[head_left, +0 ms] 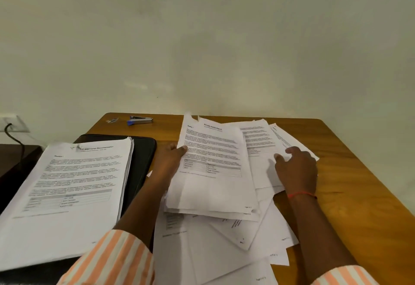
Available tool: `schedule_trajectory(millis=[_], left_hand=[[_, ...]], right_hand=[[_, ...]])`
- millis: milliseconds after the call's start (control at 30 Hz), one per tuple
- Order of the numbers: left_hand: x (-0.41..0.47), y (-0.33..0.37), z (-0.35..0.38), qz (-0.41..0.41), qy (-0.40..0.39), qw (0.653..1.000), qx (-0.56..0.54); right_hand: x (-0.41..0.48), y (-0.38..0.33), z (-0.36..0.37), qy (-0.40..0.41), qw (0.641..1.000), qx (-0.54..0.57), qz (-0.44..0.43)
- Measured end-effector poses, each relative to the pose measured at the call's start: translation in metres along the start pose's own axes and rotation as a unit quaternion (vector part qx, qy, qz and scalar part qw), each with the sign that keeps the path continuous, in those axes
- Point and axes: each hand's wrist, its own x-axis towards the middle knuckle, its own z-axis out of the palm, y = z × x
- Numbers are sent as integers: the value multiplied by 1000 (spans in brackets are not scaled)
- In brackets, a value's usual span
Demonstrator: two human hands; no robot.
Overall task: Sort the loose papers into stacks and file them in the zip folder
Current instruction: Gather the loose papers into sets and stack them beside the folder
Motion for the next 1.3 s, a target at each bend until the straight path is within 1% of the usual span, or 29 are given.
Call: schedule_trajectory(millis=[67,133,267,400,567,667,767,867,967,1133,1300], left_hand=[[1,-4,1,-15,-8,1000,2],[2,-7,2,-19,-15,1000,5],[0,-9,3,-10,-18,999,29],[0,-11,4,4,-7,998,56],[2,-13,5,24,15,996,84],[2,-14,5,47,24,996,77],[2,-13,4,48,24,998,39],[3,-10,3,40,33,999,10],[3,-7,4,22,40,999,-8],[4,-7,4,9,32,999,-23],[3,-7,3,-1,26,999,-42]], right_hand=[[6,12,3,-43,995,-82,37],[6,16,6,-79,988,-127,42],[6,16,9,-83,988,-131,30],[5,14,8,-81,992,-91,40],[3,8,3,-58,998,-1,24],[3,6,1,-20,997,55,43],[8,6,-4,32,980,175,95],[11,6,-7,50,953,267,131],[12,8,-6,51,945,292,140],[12,8,-5,45,942,305,131],[11,7,-5,37,939,310,144]])
